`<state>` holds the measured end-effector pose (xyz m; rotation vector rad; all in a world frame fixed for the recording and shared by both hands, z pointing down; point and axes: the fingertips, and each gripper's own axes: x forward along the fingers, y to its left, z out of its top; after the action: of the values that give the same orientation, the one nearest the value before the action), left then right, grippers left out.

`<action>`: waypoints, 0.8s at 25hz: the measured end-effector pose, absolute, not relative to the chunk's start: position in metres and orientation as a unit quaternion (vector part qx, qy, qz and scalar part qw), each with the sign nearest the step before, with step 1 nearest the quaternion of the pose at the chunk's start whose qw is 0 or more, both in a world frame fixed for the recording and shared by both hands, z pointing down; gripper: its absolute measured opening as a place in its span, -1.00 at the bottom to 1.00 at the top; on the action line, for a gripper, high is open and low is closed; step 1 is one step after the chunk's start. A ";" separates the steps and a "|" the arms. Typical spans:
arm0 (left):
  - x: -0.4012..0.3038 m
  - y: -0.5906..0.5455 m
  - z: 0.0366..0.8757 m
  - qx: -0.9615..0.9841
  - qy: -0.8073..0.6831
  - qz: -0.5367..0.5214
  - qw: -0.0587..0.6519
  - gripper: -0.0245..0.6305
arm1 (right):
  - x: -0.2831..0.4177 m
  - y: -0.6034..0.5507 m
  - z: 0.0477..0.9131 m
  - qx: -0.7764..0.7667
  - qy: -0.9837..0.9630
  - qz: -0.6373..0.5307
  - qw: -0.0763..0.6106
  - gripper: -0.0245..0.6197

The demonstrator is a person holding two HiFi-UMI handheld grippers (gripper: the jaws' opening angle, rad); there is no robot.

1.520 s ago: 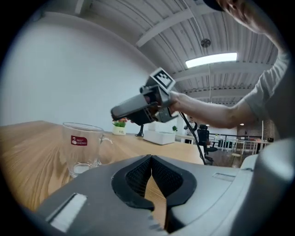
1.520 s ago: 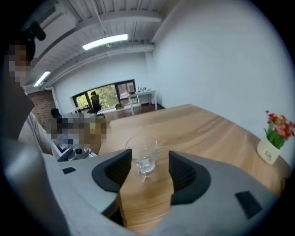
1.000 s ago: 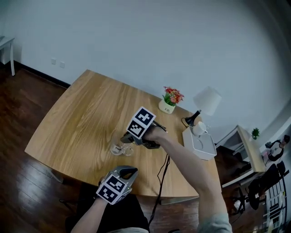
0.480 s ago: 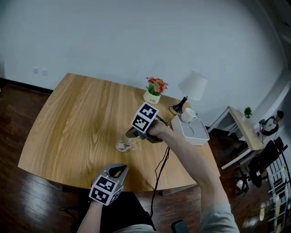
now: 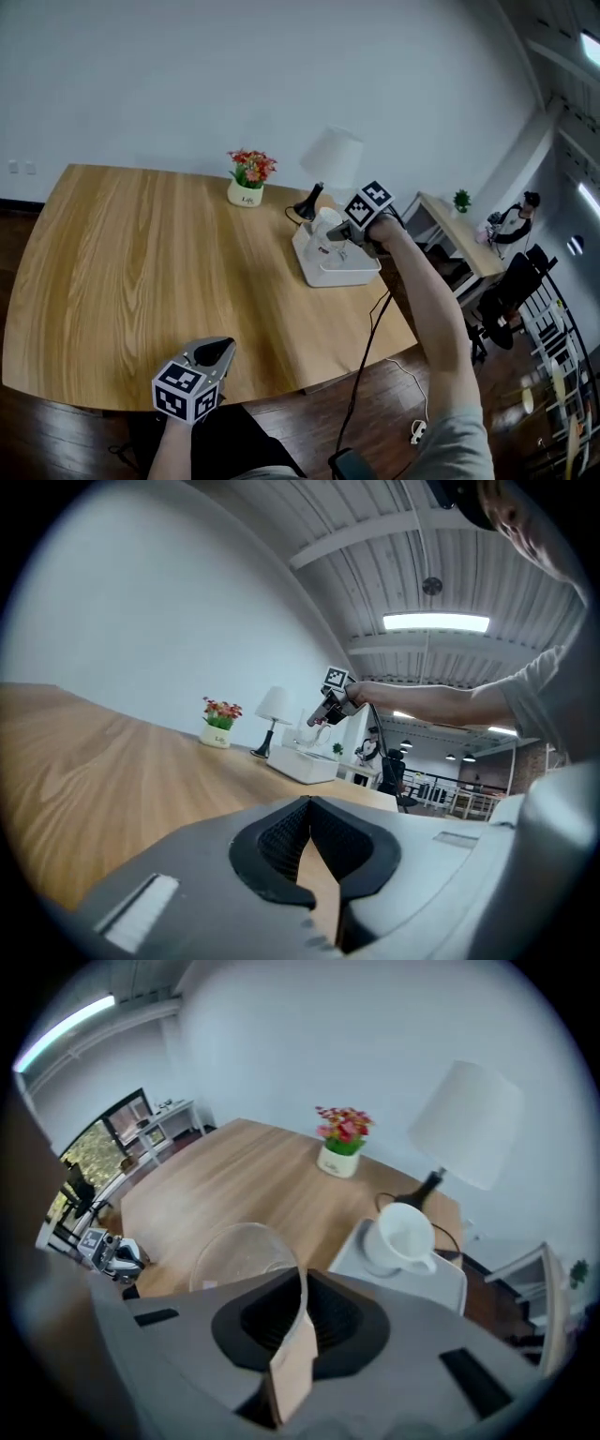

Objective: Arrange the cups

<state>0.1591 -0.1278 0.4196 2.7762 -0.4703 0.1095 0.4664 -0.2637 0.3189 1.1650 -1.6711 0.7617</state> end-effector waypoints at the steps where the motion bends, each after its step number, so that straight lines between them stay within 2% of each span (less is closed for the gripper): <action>1: 0.172 -0.126 0.420 0.974 -0.154 0.041 0.161 -0.90 | 0.489 -0.260 0.318 0.488 -0.666 0.318 0.466 -0.85; 8: 0.223 -0.124 0.434 0.975 -0.136 0.063 0.162 -0.90 | 0.568 -0.250 0.339 0.530 -0.624 0.376 0.434 -0.85; 14: 0.226 -0.124 0.438 0.977 -0.145 0.080 0.131 -0.90 | 0.577 -0.261 0.355 0.513 -0.627 0.407 0.421 -0.85; 20: 0.224 -0.127 0.434 0.977 -0.142 0.066 0.145 -0.90 | 0.577 -0.258 0.364 0.488 -0.625 0.413 0.448 -0.85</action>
<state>0.2236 -0.1270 0.4341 2.8154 -0.4081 0.1912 0.5769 -0.2585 0.3641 1.2086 -1.5462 1.0230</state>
